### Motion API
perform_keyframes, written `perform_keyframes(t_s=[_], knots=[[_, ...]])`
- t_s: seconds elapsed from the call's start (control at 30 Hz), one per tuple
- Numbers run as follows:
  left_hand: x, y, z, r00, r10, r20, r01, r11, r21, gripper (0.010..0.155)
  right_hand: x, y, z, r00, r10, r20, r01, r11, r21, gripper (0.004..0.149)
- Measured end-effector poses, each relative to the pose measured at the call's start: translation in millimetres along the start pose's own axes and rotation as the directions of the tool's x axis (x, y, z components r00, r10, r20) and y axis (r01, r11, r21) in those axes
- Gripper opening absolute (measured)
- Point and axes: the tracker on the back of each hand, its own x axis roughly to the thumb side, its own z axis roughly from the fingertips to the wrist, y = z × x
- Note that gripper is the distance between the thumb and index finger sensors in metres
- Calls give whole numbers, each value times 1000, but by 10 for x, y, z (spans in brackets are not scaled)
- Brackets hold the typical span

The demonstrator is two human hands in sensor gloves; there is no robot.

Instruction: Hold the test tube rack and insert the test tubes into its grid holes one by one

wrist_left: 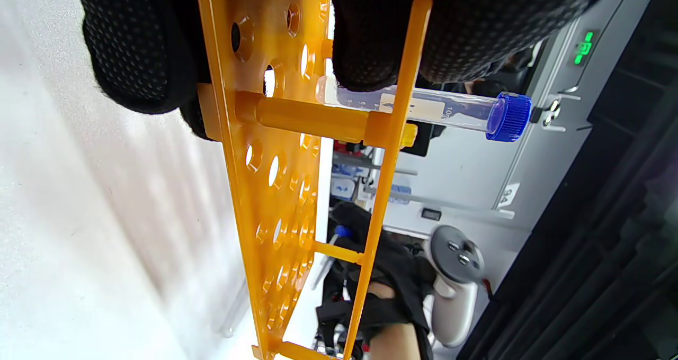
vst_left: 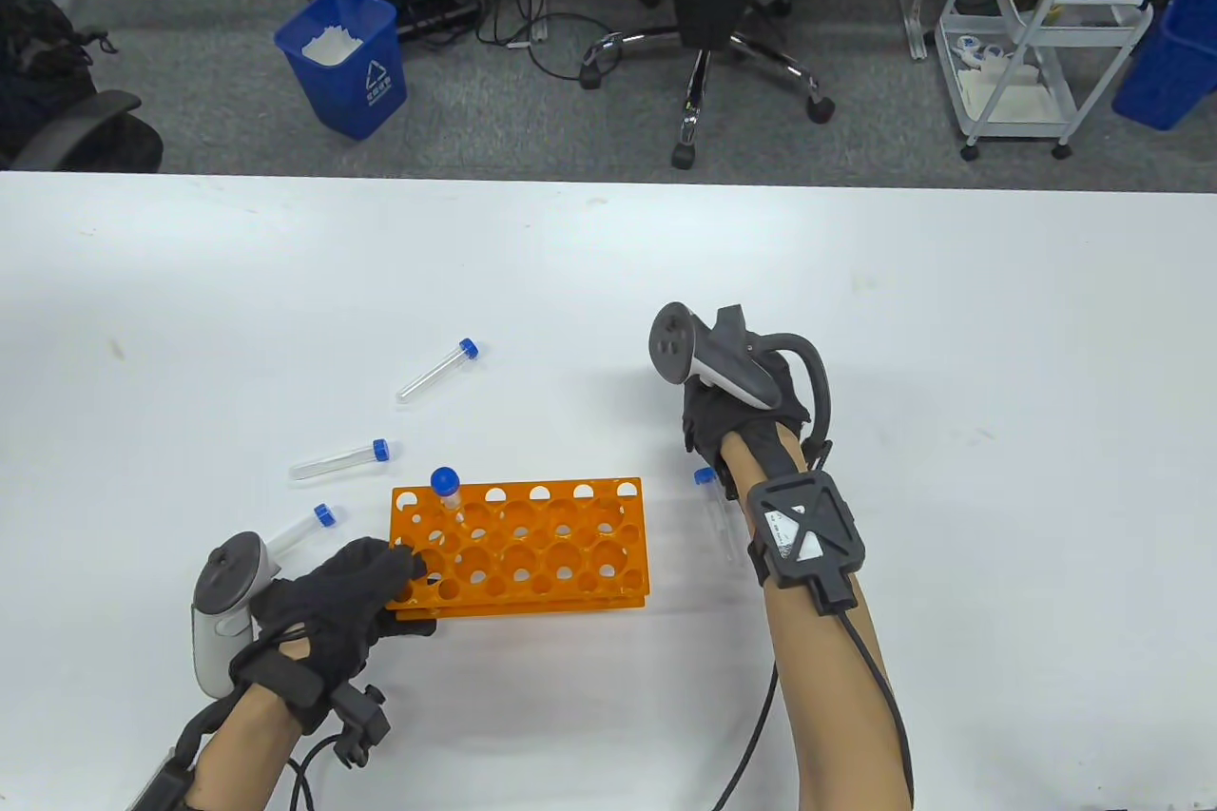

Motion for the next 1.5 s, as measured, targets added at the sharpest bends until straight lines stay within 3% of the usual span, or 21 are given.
perform_keyframes(t_s=[0.13, 0.37, 0.6, 0.87, 1.1, 1.5], knots=[[-2, -10, -1, 1000, 3, -2, -3, 1000, -6, 39, -46, -342, 242, 992, -118, 49, 124, 982, -145, 50], [-18, -43, 0, 1000, 12, -6, -13, 1000, -20, 39, 29, -964, 815, 949, -228, 220, 299, 875, -382, 50], [-28, -60, -3, 1000, 13, -11, -13, 1000, -24, 39, 298, -1296, 1336, 907, -187, 378, 359, 813, -459, 53], [-36, -65, 0, 1000, 11, -14, -11, 1000, -18, 39, 726, -1221, 1686, 854, -77, 514, 335, 838, -431, 55], [-36, -64, 4, 1000, 11, -12, -11, 1000, -17, 39, 963, -982, 1648, 854, 17, 520, 228, 887, -402, 56], [-34, -65, 7, 1000, 11, -10, -11, 1000, -19, 39, 1156, -705, 1548, 848, 94, 521, 127, 919, -373, 56]])
